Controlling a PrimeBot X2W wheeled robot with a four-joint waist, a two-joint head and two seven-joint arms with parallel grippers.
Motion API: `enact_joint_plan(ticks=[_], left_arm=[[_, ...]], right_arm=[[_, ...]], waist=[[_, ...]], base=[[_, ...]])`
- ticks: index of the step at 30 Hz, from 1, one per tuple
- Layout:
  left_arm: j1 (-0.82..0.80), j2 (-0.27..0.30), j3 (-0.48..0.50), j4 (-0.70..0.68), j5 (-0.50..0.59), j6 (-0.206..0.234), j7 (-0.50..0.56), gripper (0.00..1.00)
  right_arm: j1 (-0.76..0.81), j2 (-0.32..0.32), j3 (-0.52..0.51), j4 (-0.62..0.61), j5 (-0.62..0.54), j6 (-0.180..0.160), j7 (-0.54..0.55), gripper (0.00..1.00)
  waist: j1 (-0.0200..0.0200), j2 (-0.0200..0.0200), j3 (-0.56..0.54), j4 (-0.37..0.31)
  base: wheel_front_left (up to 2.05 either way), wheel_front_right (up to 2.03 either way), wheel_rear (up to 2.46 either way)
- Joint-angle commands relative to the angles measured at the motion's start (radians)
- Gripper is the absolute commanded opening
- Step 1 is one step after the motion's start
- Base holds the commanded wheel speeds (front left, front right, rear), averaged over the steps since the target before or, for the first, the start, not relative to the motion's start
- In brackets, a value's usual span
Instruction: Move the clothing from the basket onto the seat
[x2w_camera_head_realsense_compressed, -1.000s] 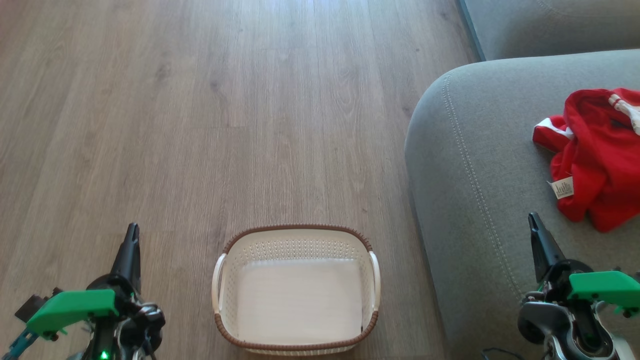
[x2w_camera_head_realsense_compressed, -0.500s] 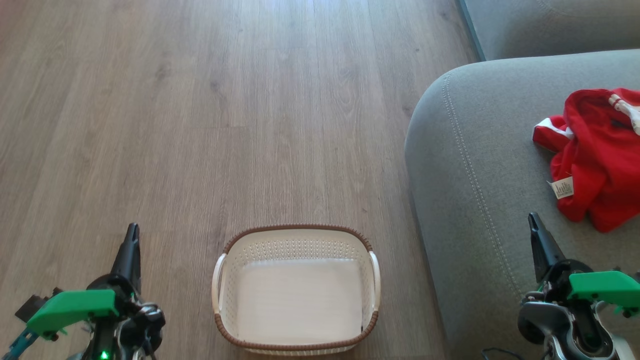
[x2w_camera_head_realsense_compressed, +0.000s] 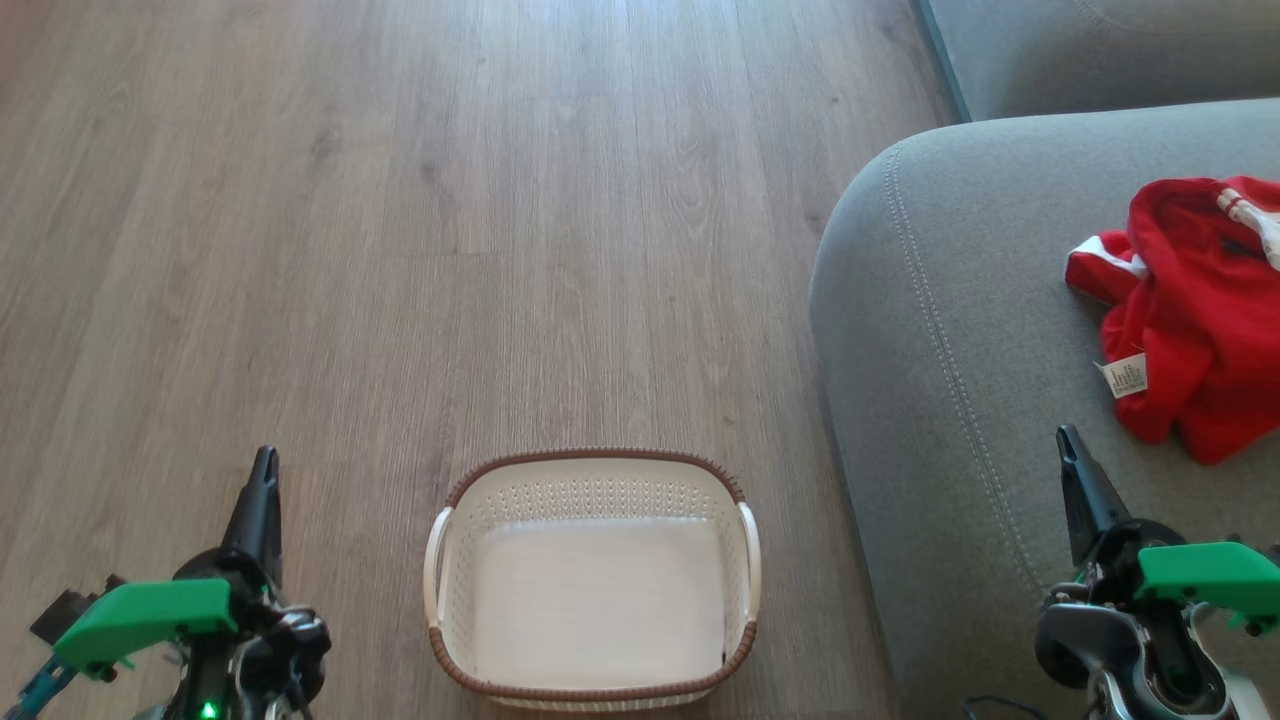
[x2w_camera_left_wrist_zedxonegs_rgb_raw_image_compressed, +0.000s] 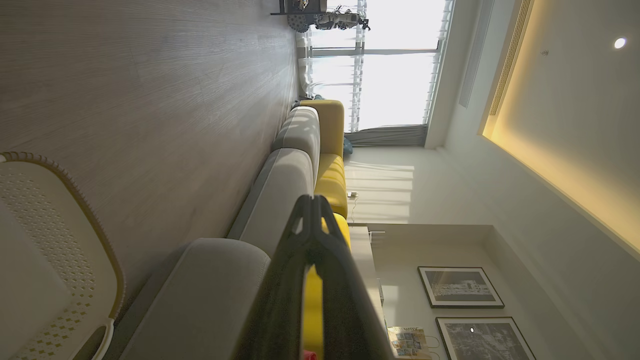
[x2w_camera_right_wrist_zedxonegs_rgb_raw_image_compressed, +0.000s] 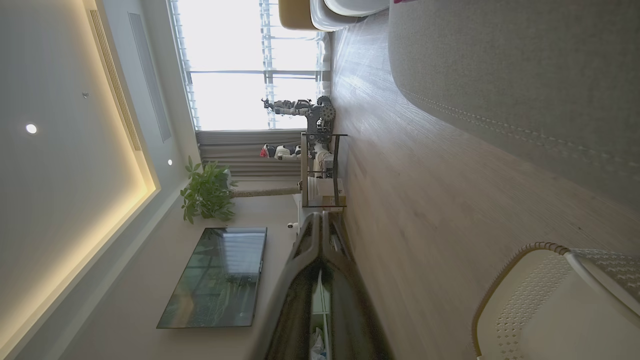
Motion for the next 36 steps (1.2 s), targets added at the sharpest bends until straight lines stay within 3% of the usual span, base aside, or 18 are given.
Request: enact_joint_plan(ticks=[1,36], left_arm=[[-0.051,0.004,0.037,-0.027,0.004,-0.007,0.007,0.00],[-0.051,0.004,0.038,-0.027,0.005,-0.007,0.008,0.00]], right_arm=[[-0.050,0.001,0.015,-0.032,-0.009,0.008,0.005,0.00],[-0.050,0.002,0.014,-0.032,-0.010,0.008,0.006,0.00]], waist=[[0.0000,0.0000,0.000,0.000],[0.0000,0.0000,0.000,0.000]], base=[[0.00,0.00,0.00],[0.00,0.00,0.00]])
